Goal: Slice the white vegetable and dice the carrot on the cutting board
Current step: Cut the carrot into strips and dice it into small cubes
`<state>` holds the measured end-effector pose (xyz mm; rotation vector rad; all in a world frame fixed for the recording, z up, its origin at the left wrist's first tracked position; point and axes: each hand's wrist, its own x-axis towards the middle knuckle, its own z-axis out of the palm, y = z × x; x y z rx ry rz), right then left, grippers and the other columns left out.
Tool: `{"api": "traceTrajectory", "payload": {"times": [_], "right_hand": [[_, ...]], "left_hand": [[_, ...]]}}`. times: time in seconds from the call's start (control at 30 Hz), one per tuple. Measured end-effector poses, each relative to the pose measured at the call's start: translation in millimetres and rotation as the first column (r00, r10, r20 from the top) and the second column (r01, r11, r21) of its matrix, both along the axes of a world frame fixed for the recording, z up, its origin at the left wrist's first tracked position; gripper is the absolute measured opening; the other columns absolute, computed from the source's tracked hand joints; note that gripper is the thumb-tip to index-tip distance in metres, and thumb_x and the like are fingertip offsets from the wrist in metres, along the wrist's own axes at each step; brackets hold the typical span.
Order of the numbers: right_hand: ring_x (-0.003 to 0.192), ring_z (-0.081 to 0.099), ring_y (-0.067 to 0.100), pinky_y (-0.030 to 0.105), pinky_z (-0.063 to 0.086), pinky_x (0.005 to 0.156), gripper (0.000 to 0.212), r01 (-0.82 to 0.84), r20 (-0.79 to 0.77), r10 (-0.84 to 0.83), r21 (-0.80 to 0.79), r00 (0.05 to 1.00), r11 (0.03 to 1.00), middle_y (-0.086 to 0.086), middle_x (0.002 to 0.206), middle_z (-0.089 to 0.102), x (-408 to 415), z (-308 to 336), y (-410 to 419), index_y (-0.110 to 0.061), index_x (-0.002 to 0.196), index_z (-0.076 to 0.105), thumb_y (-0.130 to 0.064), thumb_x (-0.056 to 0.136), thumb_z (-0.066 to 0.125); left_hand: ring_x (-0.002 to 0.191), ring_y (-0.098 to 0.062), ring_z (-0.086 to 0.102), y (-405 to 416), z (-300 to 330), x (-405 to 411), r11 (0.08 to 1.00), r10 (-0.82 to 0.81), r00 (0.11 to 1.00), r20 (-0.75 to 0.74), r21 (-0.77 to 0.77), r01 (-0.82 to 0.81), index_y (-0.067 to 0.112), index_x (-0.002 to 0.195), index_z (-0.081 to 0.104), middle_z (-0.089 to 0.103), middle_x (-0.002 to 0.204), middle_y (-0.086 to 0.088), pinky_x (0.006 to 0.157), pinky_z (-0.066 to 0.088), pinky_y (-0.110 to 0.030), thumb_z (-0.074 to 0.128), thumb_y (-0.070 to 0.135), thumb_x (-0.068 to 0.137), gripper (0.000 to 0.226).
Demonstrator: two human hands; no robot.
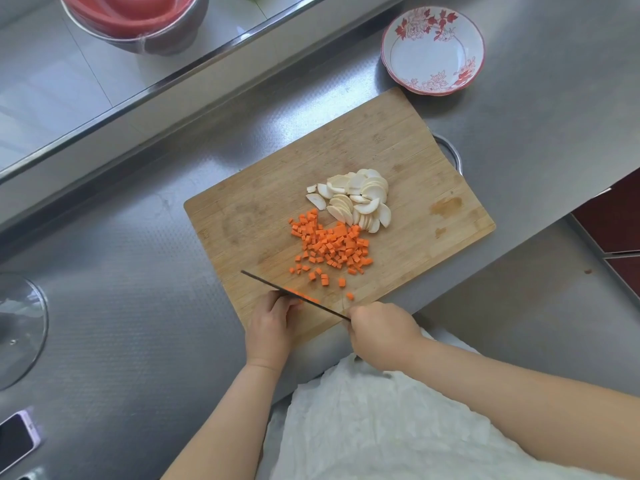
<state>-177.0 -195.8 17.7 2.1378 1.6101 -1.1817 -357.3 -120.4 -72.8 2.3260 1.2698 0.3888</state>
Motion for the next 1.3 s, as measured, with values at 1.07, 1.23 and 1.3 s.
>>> {"api": "traceTrajectory", "payload": {"times": [1.07, 1.23, 1.3], "right_hand": [[0.067, 0.050, 0.022, 0.029, 0.040, 0.058, 0.029, 0.158, -0.073, -0.158, -0.013, 0.985, 0.987, 0.000, 0.067, 0.047, 5.9, -7.4, 5.3, -0.013, 0.084, 0.055, -0.032, 0.101, 0.042], [0.075, 0.058, 0.028, 0.029, 0.038, 0.055, 0.023, -0.007, -0.043, 0.008, 0.019, 0.999, 1.000, 0.011, 0.092, 0.066, 2.9, -1.0, 4.1, -0.012, 0.104, 0.061, -0.022, 0.099, 0.041], [0.080, 0.060, 0.028, 0.028, 0.032, 0.048, 0.026, -0.057, -0.028, 0.057, 0.008, 0.998, 0.998, 0.011, 0.095, 0.067, 0.0, -0.2, 4.3, -0.010, 0.115, 0.061, -0.017, 0.098, 0.042]], "left_hand": [[0.071, -0.016, 0.060, 1.2, 8.4, -2.8, 0.995, 0.048, 0.999, -0.014, -0.088, -0.050, 0.011, 0.080, 0.074, 0.064, 0.082, 0.001, 0.057, 0.038, -0.021, 0.079, 0.010, 0.076, 0.007], [0.072, -0.022, 0.062, 0.0, 6.2, -4.8, 0.994, 0.038, 0.999, -0.038, -0.098, -0.042, 0.010, 0.081, 0.074, 0.065, 0.084, -0.002, 0.054, 0.044, -0.025, 0.079, 0.007, 0.076, 0.008], [0.072, -0.024, 0.063, -1.0, 6.5, -5.3, 0.995, 0.040, 0.998, -0.052, -0.089, -0.044, 0.010, 0.082, 0.075, 0.066, 0.085, -0.003, 0.055, 0.041, -0.023, 0.080, 0.005, 0.074, 0.011]]}}
